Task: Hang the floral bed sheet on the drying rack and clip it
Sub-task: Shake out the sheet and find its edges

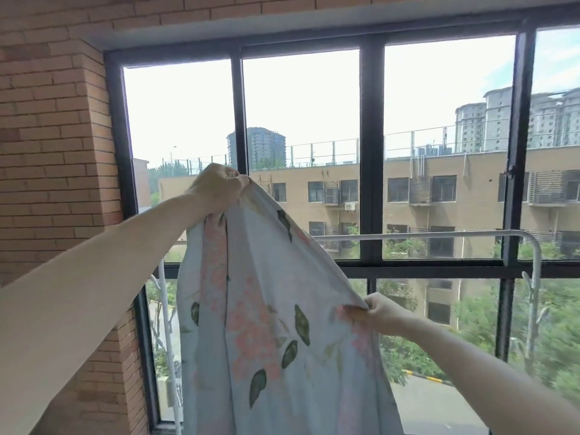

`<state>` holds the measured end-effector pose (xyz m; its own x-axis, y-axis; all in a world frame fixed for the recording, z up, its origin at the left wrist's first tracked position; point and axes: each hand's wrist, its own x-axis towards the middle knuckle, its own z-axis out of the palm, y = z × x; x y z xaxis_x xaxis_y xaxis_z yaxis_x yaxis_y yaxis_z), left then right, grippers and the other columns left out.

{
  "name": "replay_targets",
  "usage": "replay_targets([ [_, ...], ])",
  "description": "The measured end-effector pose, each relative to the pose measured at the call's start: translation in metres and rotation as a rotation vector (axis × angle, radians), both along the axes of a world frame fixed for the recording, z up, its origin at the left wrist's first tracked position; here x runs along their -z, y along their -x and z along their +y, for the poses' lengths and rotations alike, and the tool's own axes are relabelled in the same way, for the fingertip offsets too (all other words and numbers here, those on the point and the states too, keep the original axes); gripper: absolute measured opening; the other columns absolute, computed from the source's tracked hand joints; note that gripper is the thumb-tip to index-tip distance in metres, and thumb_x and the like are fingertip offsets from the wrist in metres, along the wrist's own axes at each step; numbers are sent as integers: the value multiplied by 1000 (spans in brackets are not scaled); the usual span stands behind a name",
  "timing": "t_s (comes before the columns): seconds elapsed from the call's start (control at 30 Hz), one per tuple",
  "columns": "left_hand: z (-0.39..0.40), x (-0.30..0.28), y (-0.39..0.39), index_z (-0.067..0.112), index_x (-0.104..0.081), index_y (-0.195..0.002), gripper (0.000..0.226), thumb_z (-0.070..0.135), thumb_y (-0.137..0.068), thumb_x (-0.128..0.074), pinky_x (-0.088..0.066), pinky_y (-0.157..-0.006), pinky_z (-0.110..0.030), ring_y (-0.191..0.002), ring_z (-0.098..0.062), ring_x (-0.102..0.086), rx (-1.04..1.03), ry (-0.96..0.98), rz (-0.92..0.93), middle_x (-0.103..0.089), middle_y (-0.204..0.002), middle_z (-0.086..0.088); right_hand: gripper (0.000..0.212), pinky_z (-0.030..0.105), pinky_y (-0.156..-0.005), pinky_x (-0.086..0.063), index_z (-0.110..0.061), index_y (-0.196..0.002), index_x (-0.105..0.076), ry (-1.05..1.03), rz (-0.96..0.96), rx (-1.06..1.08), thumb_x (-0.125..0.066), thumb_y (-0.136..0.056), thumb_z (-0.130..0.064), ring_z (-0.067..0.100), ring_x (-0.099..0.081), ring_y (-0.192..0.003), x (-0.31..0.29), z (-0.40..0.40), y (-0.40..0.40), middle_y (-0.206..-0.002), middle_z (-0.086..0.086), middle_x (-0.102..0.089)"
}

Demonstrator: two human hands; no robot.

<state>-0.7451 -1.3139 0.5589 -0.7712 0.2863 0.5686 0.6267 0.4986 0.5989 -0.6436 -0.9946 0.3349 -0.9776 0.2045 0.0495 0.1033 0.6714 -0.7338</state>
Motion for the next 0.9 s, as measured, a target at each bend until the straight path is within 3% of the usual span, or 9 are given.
replay_targets([
  [0.17, -27, 7, 20, 18, -41, -65, 39, 27, -99, -57, -33, -52, -29, -51, -19, -38, -125, 36, -10, -40, -57, -2, 33, 20, -57, -51, -23, -103, -82, 211, -13, -82, -64, -95, -50, 6, -59, -57, -26, 20, -10, -80, -13, -70],
  [0.23, -44, 13, 27, 13, -49, -67, 44, 42, -99, -61, -39, -55, -30, -53, -22, -48, -188, 106, -6, -51, -51, -2, 23, 25, -48, -46, -24, -94, -84, 171, 212, 29, -69, -96, -41, 12, -52, -51, -79, 36, -8, -79, -4, -74],
  [0.37, -66, 17, 25, 12, -69, -82, 74, 86, -77, -58, -47, -58, -30, -56, -27, -64, -221, 174, 1, -67, -50, 2, 43, 30, -40, -46, 2, -75, -62, 99, 858, 233, -78, -90, -35, 20, -55, -44, -195, 21, -2, -61, 12, -65],
  [0.53, -83, 15, 20, 20, -71, -80, 88, 103, -64, -46, -57, -66, -38, -55, -25, -67, -228, 209, 2, -76, -66, -1, 45, 29, -40, -46, 0, -72, -66, -252, 733, 55, -70, -96, -38, 16, -55, -43, -233, 2, -2, -57, 5, -58],
  [0.63, -76, 11, 20, 16, -70, -83, 77, 89, -79, -49, -50, -64, -34, -67, -32, -70, -226, 165, 63, -75, -72, -14, 37, 31, -38, -44, -1, -73, -65, -121, 994, 145, -68, -95, -30, 18, -52, -47, -240, 19, 1, -61, 14, -60],
  [0.73, -63, 11, 17, 14, -73, -86, 53, 63, -96, -56, -46, -58, -31, -59, -29, -67, -252, 216, 117, -67, -58, -9, 38, 28, -39, -47, -1, -74, -67, -278, 677, -18, -70, -95, -32, 18, -59, -45, -220, 3, 8, -62, 10, -64],
  [0.77, -62, 13, 18, 12, -72, -82, 48, 55, -98, -58, -46, -57, -30, -60, -28, -67, -256, 210, 117, -68, -58, -7, 40, 30, -39, -47, 4, -73, -62, -255, 709, 15, -71, -95, -28, 15, -57, -45, -214, 6, 13, -59, 7, -58],
  [0.83, -63, 20, 24, 7, -67, -74, 40, 38, -98, -62, -43, -59, -29, -67, -26, -66, -234, 159, 99, -72, -79, -15, 42, 31, -38, -44, 6, -72, -59, -132, 873, 118, -72, -95, -28, 15, -57, -46, -204, 21, 19, -58, 8, -57],
  [0.9, -64, 27, 33, 5, -64, -74, 29, 23, -97, -63, -44, -75, -29, -82, -19, -62, -168, 113, 83, -73, -108, -15, 53, 27, -38, -40, 5, -73, -58, -142, 807, 67, -74, -94, -42, 21, -64, -49, -195, 21, 23, -63, 15, -65],
])
